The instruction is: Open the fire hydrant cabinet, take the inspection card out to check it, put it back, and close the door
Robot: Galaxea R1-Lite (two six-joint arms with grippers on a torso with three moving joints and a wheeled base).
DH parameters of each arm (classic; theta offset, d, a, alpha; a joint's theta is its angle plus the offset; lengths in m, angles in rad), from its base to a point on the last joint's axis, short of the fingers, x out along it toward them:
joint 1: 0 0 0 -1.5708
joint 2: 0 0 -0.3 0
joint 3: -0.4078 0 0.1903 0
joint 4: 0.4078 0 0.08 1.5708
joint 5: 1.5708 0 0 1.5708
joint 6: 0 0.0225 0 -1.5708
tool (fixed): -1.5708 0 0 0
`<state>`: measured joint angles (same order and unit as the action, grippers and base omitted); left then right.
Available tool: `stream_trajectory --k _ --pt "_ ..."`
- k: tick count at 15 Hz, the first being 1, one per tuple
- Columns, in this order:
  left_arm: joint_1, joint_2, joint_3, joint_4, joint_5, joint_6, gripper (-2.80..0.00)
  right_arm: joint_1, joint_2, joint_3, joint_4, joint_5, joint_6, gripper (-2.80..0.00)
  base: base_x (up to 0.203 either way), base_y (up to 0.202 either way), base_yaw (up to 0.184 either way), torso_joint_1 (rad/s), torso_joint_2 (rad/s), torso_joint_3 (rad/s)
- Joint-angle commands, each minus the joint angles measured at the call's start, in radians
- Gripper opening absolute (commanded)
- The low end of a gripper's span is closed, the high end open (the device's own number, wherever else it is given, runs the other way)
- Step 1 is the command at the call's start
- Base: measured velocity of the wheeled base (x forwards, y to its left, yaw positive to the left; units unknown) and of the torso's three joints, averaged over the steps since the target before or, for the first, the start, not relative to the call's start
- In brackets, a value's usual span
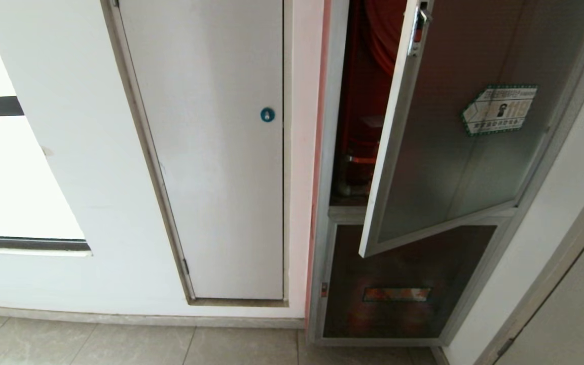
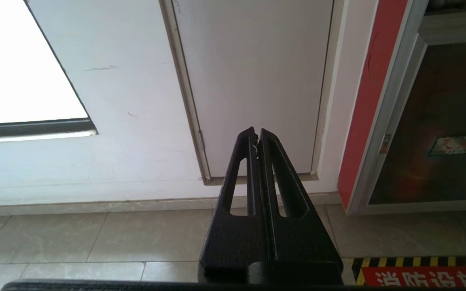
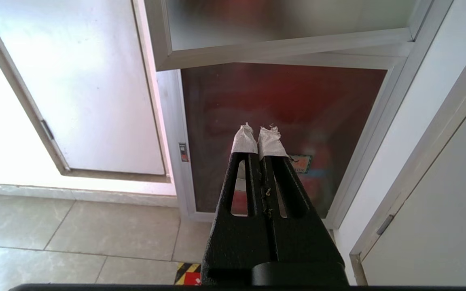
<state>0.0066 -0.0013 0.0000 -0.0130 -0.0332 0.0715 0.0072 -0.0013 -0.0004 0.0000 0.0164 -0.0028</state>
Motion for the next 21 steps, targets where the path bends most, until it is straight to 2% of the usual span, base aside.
stream_trajectory --k 1,21 --pt "0.001 0.0 0.008 -0.001 -0.001 0.001 -2.8 0.0 0.0 0.0 0.0 0.0 0.0 -2.8 0.0 0.0 0.0 0.0 0.0 0.0" --pt "0.001 0.0 0.008 -0.001 -0.001 0.001 -2.8 0.0 0.0 0.0 0.0 -0.001 0.001 -2.8 0.0 0.0 0.0 0.0 0.0 0.0"
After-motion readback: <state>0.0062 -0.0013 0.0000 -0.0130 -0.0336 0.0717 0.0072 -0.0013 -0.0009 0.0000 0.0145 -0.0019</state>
